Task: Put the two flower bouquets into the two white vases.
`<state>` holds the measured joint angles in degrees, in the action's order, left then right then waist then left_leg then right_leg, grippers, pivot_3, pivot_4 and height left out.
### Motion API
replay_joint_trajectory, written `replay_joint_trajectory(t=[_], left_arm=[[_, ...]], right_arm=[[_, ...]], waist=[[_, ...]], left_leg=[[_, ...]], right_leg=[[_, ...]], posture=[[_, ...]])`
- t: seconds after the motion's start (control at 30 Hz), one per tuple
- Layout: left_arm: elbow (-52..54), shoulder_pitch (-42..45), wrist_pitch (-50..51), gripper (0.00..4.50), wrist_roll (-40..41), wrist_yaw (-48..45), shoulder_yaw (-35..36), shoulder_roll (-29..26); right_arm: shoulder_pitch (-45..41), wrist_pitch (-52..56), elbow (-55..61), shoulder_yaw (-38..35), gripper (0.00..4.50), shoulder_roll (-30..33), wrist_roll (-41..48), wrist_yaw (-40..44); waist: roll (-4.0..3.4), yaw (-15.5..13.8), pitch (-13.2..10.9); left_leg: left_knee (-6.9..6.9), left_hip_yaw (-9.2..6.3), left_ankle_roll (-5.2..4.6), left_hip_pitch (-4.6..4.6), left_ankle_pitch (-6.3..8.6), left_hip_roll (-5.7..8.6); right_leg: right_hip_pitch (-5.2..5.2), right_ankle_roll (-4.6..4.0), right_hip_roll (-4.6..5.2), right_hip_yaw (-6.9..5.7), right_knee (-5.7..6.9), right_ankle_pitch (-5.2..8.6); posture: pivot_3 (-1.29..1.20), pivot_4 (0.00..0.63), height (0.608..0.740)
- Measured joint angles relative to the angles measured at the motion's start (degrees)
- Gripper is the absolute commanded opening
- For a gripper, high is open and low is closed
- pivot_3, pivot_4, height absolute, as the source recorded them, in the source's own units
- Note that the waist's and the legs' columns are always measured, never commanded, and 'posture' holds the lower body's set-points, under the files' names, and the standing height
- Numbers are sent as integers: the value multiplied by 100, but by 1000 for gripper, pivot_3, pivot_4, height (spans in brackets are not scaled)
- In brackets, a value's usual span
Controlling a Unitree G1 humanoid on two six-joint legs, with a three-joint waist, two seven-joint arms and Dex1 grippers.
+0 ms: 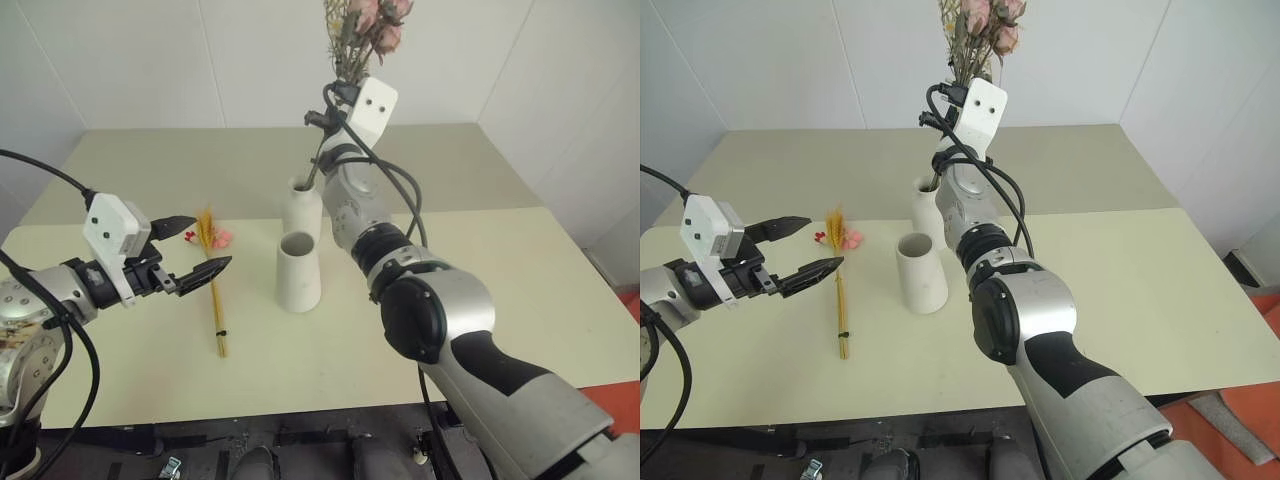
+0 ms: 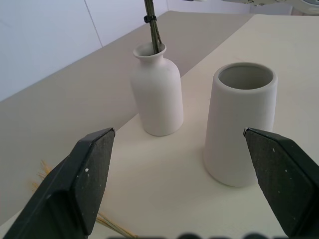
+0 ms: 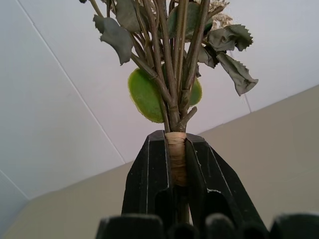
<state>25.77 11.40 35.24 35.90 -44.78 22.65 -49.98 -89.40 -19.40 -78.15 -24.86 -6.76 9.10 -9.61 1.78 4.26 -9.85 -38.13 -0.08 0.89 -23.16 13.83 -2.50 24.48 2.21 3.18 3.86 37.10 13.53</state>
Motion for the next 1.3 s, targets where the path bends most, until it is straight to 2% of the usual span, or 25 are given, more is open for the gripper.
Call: replay_joint_trajectory(t=[0.4, 0.87, 1.13, 1.3], left_arm=[[-1, -2, -19, 4500, -10, 16, 0, 0], [-17, -3, -132, 4500, -9, 1, -1, 2], [-113, 70, -236, 4500, -16, -66, -40, 2], [-137, 104, -250, 4500, -38, -82, -43, 1]], right_arm=[[-3, -26, -3, 93, 4477, -111, -66, 258], [1, -658, 164, -70, 4477, -155, 597, 1219], [33, -685, 221, -72, 4477, -153, 829, 1377], [171, -665, 271, -235, 4477, -131, 1198, 1864]], waist=[[0, -3, 0], [-1, -4, 0], [-1, -6, -1], [-1, -9, -1]], left_leg=[[0, 0, 0, 0, 0, 0], [1, 0, 0, 0, 0, -1], [1, 0, 0, 0, 0, -1], [1, 0, 0, 0, 0, -1]], right_leg=[[0, 0, 0, 0, 0, 0], [0, 0, 0, 0, 0, 0], [0, 0, 0, 0, 1, 0], [0, 0, 0, 0, 0, 0]], posture=[[0, 150, 740], [0, 150, 740], [0, 150, 740], [0, 150, 740]])
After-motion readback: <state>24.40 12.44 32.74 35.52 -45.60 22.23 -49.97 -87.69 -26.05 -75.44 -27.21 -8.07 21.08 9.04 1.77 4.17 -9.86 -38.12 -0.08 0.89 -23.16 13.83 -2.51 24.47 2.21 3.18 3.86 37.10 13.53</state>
